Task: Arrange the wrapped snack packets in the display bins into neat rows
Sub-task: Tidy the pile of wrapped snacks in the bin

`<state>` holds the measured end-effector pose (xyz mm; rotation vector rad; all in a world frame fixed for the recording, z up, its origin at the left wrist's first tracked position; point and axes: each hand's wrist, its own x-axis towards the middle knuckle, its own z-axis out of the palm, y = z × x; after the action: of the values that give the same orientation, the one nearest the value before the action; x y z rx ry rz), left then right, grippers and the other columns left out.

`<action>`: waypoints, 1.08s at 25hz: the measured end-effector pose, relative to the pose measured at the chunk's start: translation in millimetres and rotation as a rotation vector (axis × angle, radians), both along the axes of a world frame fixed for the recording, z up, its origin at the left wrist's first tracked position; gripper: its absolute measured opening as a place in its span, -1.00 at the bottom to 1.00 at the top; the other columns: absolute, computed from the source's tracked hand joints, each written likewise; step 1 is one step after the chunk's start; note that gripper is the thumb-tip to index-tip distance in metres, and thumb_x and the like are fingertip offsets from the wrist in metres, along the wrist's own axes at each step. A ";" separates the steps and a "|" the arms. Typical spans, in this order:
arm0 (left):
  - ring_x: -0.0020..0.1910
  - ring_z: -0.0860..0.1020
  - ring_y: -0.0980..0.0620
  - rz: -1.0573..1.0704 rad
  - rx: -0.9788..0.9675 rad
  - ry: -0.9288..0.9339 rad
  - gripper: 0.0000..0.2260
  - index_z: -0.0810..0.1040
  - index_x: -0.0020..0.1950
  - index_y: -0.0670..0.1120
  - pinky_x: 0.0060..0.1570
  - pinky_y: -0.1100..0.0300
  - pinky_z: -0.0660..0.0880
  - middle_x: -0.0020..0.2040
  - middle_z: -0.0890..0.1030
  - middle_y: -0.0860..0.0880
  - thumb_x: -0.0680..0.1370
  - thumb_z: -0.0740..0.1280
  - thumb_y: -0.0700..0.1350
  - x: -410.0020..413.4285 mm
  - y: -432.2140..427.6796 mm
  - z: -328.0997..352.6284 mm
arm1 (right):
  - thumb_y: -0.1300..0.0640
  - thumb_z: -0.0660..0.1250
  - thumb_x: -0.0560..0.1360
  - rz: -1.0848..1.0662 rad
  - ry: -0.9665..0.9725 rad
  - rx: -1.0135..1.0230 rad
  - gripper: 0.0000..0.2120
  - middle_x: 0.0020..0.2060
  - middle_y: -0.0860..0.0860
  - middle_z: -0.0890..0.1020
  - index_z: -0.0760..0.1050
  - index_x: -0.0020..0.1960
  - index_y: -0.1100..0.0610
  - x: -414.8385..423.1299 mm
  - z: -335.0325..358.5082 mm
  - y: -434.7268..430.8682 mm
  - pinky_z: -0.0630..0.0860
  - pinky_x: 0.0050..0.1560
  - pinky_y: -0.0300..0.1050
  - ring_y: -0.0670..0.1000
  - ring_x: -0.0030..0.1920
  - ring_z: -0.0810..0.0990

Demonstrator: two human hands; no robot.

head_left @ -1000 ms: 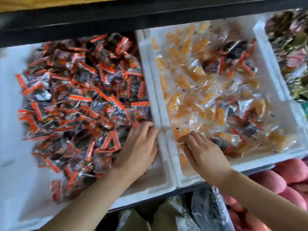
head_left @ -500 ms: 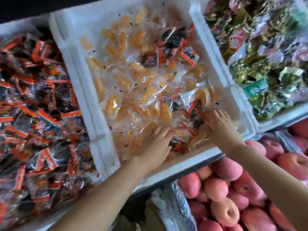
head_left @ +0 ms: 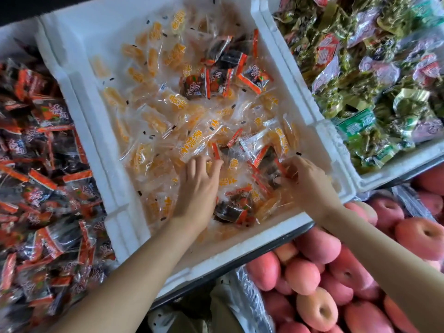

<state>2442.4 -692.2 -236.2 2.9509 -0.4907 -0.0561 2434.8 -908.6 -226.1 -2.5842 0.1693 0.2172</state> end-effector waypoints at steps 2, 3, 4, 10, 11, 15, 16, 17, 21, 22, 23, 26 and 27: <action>0.18 0.42 -0.13 -0.106 -0.006 0.047 -0.43 0.49 0.25 -0.16 0.20 0.02 0.40 0.15 0.50 -0.14 0.30 0.21 -0.53 -2.1 -2.5 3.1 | 0.17 0.41 0.44 -0.018 -0.046 0.029 -0.73 -0.01 0.08 0.57 0.50 0.11 0.17 0.1 3.4 -2.9 0.46 -0.03 0.02 0.15 -0.03 0.54; 0.23 0.39 -0.07 -0.183 -0.023 0.133 -0.46 0.46 0.32 -0.13 0.27 0.07 0.32 0.21 0.48 -0.08 0.39 0.22 -0.49 -5.8 -5.7 2.2 | 0.17 0.41 0.44 -0.016 -0.052 0.038 -0.75 -0.04 0.05 0.56 0.51 0.10 0.16 -0.7 4.1 -3.8 0.45 -0.06 -0.01 0.12 -0.06 0.53; 0.29 0.35 -0.02 -0.244 -0.063 0.217 -0.49 0.43 0.37 -0.08 0.34 0.12 0.23 0.29 0.46 -0.03 0.47 0.22 -0.44 -9.5 -9.2 1.1 | 0.17 0.41 0.44 -0.008 -0.051 0.042 -0.76 -0.06 0.02 0.54 0.51 0.09 0.15 -2.1 4.8 -4.5 0.43 -0.09 -0.04 0.10 -0.09 0.51; 0.49 0.04 0.04 -0.389 0.009 0.415 -0.32 0.04 0.56 0.01 0.34 0.20 -0.11 0.54 0.12 0.08 0.55 0.34 -0.08 -5.2 -22.5 -12.9 | 0.15 0.44 0.43 0.005 -0.039 0.047 -0.74 -0.07 0.01 0.54 0.53 0.09 0.17 -7.6 1.4 -12.2 0.31 -0.12 -0.17 0.05 -0.09 0.49; 0.47 0.07 0.03 -0.380 0.032 0.399 -0.32 0.06 0.55 -0.01 0.35 0.18 -0.06 0.53 0.15 0.06 0.53 0.36 -0.12 -3.5 -25.0 -14.6 | 0.14 0.44 0.43 0.001 -0.035 0.052 -0.74 -0.09 0.01 0.54 0.53 0.08 0.16 -7.6 1.6 -13.1 0.32 -0.13 -0.16 0.04 -0.10 0.49; 0.37 0.23 -0.04 -0.335 0.124 0.395 -0.52 0.30 0.39 -0.12 0.27 0.15 0.18 0.36 0.32 -0.04 0.51 0.37 -0.15 3.6 -27.9 -9.7 | 0.15 0.42 0.43 0.024 -0.026 0.033 -0.84 -0.20 0.03 0.52 0.53 -0.04 0.20 -8.9 3.2 -14.6 0.22 -0.25 -0.17 0.06 -0.18 0.47; 0.31 0.30 -0.05 -0.325 0.126 0.428 -0.60 0.36 0.32 -0.12 0.16 0.15 0.26 0.29 0.37 -0.04 0.51 0.37 -0.15 4.6 -27.1 -7.6 | 0.16 0.42 0.43 0.034 -0.023 0.030 -0.85 -0.21 0.04 0.52 0.53 -0.07 0.21 -9.2 4.2 -15.0 0.19 -0.27 -0.17 0.08 -0.19 0.47; 0.23 0.38 -0.05 -0.312 0.107 0.476 -0.67 0.40 0.24 -0.11 0.03 0.14 0.33 0.22 0.41 -0.04 0.51 0.37 -0.16 5.0 -25.7 -4.2 | 0.17 0.43 0.43 0.039 -0.021 0.035 -0.86 -0.22 0.03 0.51 0.54 -0.08 0.22 -9.7 4.7 -15.5 0.19 -0.27 -0.17 0.08 -0.19 0.47; -0.06 0.54 -0.05 -0.290 0.013 0.574 -0.76 0.48 0.12 -0.04 -0.13 0.08 0.49 0.00 0.56 -0.03 0.48 0.41 -0.14 1.3 -9.6 4.1 | 0.19 0.42 0.43 0.044 -0.026 0.054 -0.86 -0.20 -0.04 0.47 0.55 -0.03 0.20 -12.1 6.5 -14.2 0.20 -0.21 -0.22 0.02 -0.16 0.43; -0.04 0.56 -0.02 -0.274 -0.038 0.575 -0.76 0.52 0.11 -0.03 -0.08 0.07 0.51 -0.01 0.58 -0.01 0.47 0.43 -0.13 1.1 -3.2 5.2 | 0.21 0.41 0.44 0.044 -0.030 0.058 -0.85 -0.18 -0.03 0.48 0.56 0.00 0.19 -12.4 6.1 -13.7 0.23 -0.17 -0.23 0.04 -0.14 0.45; -0.03 0.56 0.02 -0.235 -0.109 0.566 -0.76 0.55 0.11 -0.02 -0.03 0.09 0.51 0.01 0.60 0.03 0.46 0.44 -0.11 1.7 3.0 7.3 | 0.22 0.39 0.45 0.039 -0.035 0.070 -0.84 -0.16 -0.02 0.48 0.57 0.02 0.19 -12.3 6.2 -12.7 0.27 -0.14 -0.22 0.05 -0.12 0.48; -0.04 0.54 0.15 -0.012 -0.402 0.455 -0.74 0.58 0.12 0.00 -0.01 0.32 0.50 0.02 0.59 0.11 0.45 0.46 -0.12 6.6 18.2 22.0 | 0.23 0.38 0.47 0.003 -0.099 0.126 -0.82 -0.18 -0.05 0.44 0.59 0.07 0.19 -12.2 12.1 -6.5 0.27 -0.15 -0.29 -0.01 -0.20 0.47; -0.06 0.53 0.17 0.085 -0.501 0.390 -0.74 0.57 0.13 -0.02 -0.06 0.42 0.47 0.00 0.58 0.13 0.45 0.45 -0.13 8.1 22.2 27.2 | 0.23 0.38 0.47 -0.006 -0.131 0.151 -0.83 -0.22 -0.09 0.41 0.60 0.06 0.19 -12.2 16.9 -2.2 0.26 -0.18 -0.34 -0.08 -0.26 0.43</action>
<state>2450.5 -670.0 -209.0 2.3842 -0.2709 -0.4223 2422.5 -910.8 -209.1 -2.4373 0.1087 0.0550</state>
